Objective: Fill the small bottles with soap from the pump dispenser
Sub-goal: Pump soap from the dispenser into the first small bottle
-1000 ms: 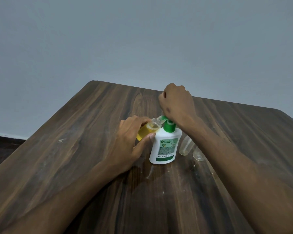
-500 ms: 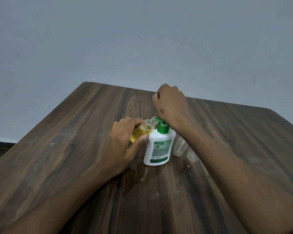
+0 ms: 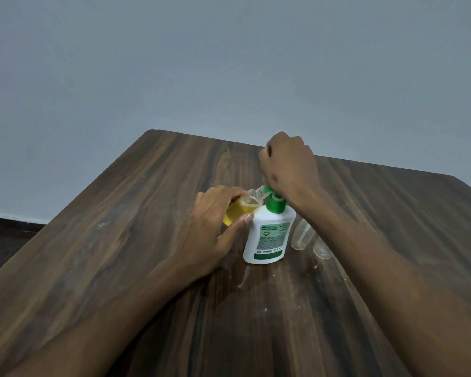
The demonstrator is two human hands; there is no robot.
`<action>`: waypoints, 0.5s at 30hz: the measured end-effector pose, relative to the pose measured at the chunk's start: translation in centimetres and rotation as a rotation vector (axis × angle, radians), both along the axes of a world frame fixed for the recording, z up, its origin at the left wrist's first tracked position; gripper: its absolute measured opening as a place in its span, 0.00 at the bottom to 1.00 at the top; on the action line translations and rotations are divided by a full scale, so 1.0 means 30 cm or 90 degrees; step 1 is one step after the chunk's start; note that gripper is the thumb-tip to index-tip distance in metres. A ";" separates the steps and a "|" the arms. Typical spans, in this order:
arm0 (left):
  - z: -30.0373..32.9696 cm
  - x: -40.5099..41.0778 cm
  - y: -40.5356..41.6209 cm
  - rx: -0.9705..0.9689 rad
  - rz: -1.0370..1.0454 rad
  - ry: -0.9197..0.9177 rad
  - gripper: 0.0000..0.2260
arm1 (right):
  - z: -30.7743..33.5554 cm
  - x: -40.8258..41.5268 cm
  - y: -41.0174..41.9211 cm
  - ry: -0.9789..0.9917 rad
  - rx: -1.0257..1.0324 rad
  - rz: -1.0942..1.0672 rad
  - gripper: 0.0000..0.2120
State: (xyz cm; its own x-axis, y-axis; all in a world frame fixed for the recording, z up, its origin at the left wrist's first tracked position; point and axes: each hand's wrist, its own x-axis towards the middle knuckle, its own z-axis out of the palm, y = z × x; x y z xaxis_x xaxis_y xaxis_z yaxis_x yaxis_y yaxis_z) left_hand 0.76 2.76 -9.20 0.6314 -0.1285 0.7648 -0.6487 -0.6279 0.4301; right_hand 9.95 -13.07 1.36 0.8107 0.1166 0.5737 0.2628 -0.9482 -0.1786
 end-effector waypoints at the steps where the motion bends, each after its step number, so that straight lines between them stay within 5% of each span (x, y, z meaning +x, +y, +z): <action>1: -0.001 0.001 0.000 0.001 -0.001 0.002 0.14 | 0.000 -0.001 0.000 0.007 0.005 0.000 0.16; 15: 0.000 0.000 0.001 0.009 -0.005 0.019 0.15 | -0.001 -0.005 -0.006 0.007 0.023 0.001 0.16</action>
State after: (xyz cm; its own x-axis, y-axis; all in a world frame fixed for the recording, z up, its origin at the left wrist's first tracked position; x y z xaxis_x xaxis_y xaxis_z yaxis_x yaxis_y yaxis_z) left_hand 0.77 2.78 -9.19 0.6530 -0.1447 0.7434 -0.6406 -0.6291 0.4403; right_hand 9.79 -13.24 1.34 0.8169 0.0968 0.5686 0.2618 -0.9407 -0.2158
